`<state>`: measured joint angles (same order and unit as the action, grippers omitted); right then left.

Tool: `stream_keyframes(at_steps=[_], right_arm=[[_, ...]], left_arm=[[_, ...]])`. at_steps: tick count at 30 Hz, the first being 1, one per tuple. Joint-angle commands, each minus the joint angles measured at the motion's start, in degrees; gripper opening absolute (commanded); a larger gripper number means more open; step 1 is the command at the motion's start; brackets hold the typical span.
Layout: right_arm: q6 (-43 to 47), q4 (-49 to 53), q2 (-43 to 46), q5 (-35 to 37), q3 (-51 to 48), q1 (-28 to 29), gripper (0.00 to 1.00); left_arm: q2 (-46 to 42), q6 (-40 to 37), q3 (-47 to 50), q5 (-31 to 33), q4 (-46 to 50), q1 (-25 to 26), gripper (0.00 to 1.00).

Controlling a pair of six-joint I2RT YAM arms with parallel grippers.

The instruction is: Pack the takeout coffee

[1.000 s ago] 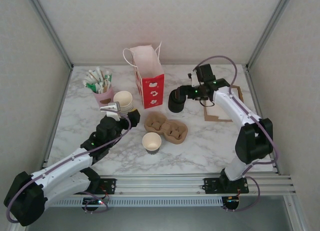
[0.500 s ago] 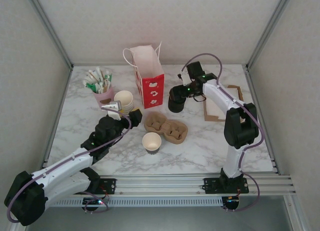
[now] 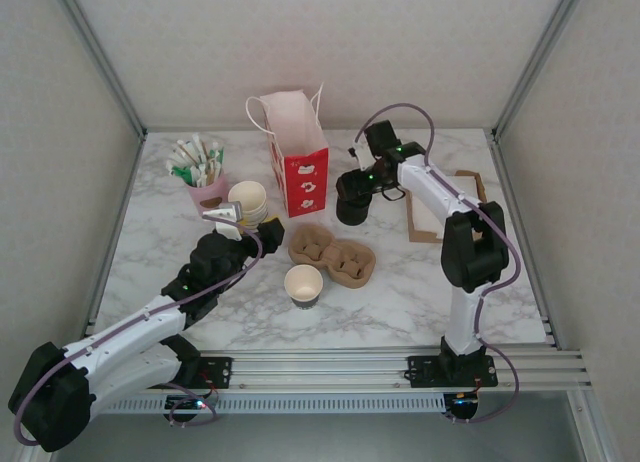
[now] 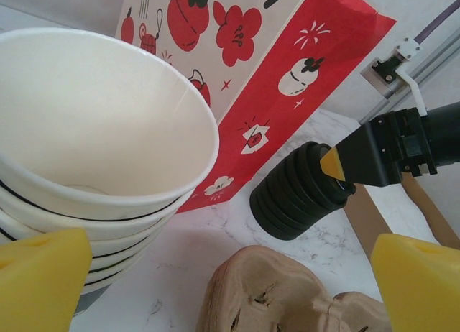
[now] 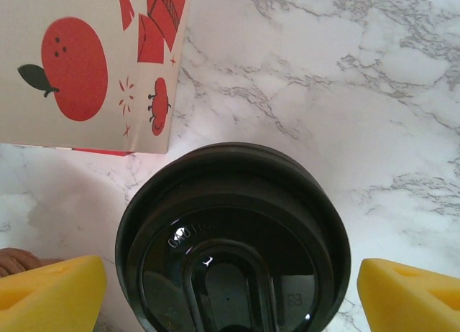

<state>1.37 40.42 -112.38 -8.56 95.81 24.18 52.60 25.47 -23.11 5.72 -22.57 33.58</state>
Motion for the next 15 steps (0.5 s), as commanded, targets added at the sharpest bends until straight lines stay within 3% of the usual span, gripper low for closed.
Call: stream_keyframes(at_steps=[1, 15], right_arm=[[1.3, 1.8, -1.3, 1.7, 2.4, 0.7, 0.9], [1.0, 2.2, -2.5, 2.5, 2.9, 1.0, 0.87]], left_arm=[[-1.3, -0.2, 1.0, -0.5, -2.2, -0.5, 1.0], [-5.3, -0.3, 2.7, 0.0, -3.0, -0.5, 1.0]])
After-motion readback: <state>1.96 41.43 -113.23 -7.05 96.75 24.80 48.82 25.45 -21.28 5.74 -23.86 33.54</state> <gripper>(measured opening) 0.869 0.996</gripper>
